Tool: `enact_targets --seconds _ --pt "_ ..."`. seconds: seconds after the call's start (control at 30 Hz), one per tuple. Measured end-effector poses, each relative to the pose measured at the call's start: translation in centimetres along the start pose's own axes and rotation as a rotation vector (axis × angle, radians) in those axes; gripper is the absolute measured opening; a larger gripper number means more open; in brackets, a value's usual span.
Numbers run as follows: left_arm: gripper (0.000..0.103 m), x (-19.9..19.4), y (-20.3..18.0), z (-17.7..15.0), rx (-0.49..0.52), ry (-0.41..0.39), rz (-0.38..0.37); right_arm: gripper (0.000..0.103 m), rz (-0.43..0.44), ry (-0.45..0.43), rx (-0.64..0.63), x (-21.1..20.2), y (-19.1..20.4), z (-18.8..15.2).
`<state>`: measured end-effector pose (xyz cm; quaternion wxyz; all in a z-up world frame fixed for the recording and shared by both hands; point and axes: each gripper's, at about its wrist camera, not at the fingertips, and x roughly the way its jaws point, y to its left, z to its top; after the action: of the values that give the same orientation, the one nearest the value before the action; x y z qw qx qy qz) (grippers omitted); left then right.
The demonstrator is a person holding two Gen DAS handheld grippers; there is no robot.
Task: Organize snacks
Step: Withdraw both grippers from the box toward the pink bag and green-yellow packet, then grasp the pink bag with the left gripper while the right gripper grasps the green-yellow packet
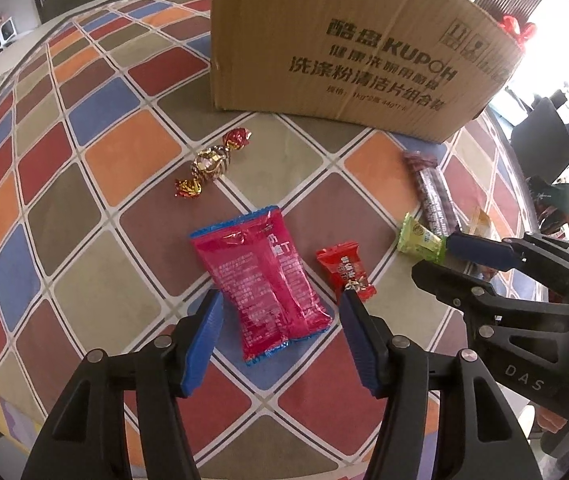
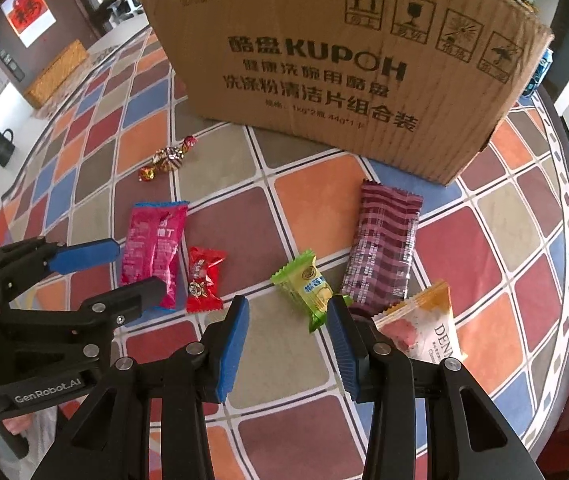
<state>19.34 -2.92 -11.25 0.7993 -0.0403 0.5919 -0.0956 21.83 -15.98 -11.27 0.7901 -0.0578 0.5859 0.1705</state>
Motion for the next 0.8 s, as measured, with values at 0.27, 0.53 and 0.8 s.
enact_targets --seconds 0.27,0.53,0.8 --pt "0.059 1.1 0.5 0.3 -0.011 0.024 0.007 0.042 -0.011 0.03 -0.032 1.3 0.5 0.6" --pt "0.061 1.3 0.3 0.8 0.003 0.007 0.027 0.042 -0.008 0.043 -0.03 2.4 0.3 1.1" --pt "0.048 1.3 0.1 0.7 0.021 -0.029 0.049 0.035 0.004 0.03 -0.011 2.8 0.2 0.7"
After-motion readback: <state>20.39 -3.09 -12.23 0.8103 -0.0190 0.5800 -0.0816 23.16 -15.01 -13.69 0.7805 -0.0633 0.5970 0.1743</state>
